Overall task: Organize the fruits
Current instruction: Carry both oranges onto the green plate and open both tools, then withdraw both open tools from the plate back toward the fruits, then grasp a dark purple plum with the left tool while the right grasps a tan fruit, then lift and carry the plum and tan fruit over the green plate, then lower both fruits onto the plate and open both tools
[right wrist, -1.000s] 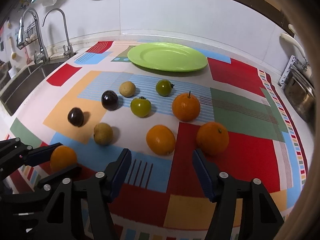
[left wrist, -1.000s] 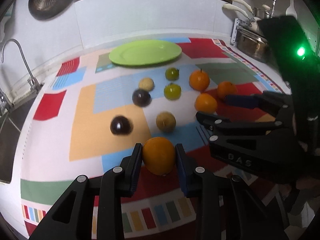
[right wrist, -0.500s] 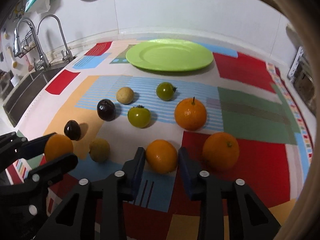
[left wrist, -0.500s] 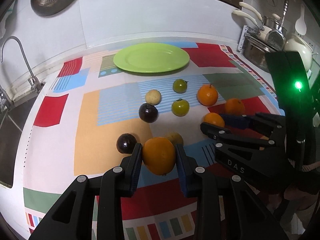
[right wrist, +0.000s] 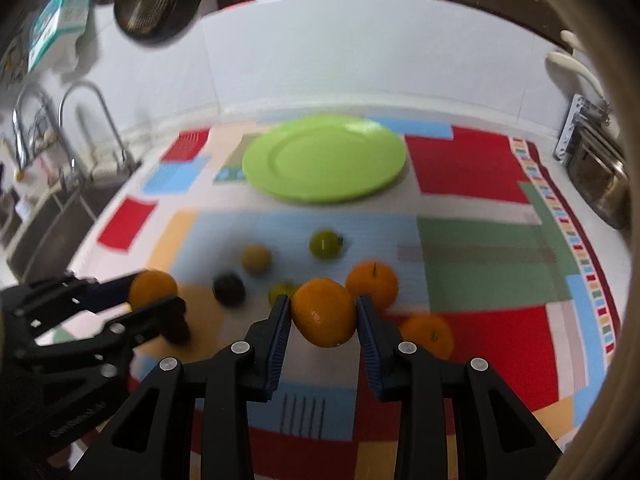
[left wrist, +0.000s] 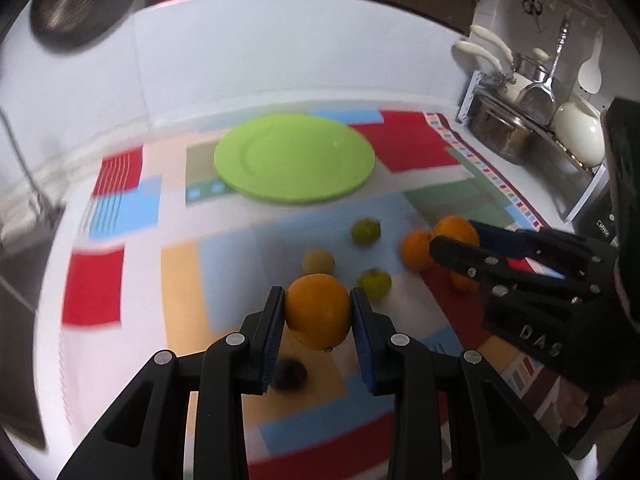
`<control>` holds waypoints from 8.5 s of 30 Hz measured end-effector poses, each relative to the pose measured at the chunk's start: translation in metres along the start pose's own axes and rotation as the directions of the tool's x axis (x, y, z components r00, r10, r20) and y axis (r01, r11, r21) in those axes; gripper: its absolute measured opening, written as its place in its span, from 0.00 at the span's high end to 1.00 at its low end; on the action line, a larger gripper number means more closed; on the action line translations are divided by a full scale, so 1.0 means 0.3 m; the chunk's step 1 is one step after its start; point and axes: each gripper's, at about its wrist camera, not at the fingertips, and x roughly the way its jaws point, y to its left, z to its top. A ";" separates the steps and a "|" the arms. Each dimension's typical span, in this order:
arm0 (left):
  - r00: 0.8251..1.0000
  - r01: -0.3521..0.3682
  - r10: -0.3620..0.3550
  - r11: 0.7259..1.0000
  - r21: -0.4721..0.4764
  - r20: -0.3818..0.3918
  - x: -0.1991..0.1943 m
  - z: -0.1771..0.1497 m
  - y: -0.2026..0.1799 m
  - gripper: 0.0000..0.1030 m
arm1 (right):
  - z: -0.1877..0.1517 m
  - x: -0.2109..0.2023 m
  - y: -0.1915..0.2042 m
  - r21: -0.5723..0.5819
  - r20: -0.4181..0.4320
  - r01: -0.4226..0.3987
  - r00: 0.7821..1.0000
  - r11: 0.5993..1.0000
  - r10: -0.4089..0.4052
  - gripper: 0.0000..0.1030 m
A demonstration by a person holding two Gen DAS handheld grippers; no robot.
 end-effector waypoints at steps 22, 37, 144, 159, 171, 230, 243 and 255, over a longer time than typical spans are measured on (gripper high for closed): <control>0.995 -0.092 0.092 0.996 0.005 -0.042 0.443 0.549 0.134 0.68 | 0.565 0.388 -0.143 -0.083 -0.088 -0.047 0.995 0.995 0.039 0.67; 0.988 -0.075 0.073 0.997 -0.007 -0.136 0.683 0.568 0.208 0.68 | 0.615 0.660 -0.180 -0.113 -0.180 -0.075 0.982 0.991 0.054 0.67; 0.992 0.127 -0.125 0.938 0.323 -0.028 0.075 -0.239 0.049 0.54 | -0.161 0.065 0.260 -0.155 -0.078 0.001 0.997 0.988 -0.013 0.56; 0.991 0.129 -0.114 0.959 0.252 -0.075 0.104 -0.240 0.030 0.71 | -0.153 0.117 0.226 -0.119 -0.122 -0.076 0.991 0.990 0.061 0.73; 0.997 0.072 -0.067 0.979 0.191 -0.032 0.052 -0.203 0.005 0.71 | -0.141 0.073 0.206 -0.119 -0.085 -0.087 0.993 0.989 0.077 0.74; 0.996 -0.077 0.075 0.996 0.036 0.051 0.394 0.611 0.127 0.71 | 0.660 0.362 -0.098 -0.102 0.021 -0.057 0.998 0.993 0.059 0.74; 0.996 -0.072 0.073 0.997 0.013 -0.042 0.591 0.629 0.140 0.71 | 0.672 0.611 -0.139 -0.094 -0.092 -0.098 0.992 0.991 0.089 0.74; 0.996 -0.090 0.090 0.996 -0.013 -0.030 0.594 0.639 0.167 0.59 | 0.665 0.660 -0.159 -0.114 -0.090 -0.055 0.995 0.992 0.045 0.70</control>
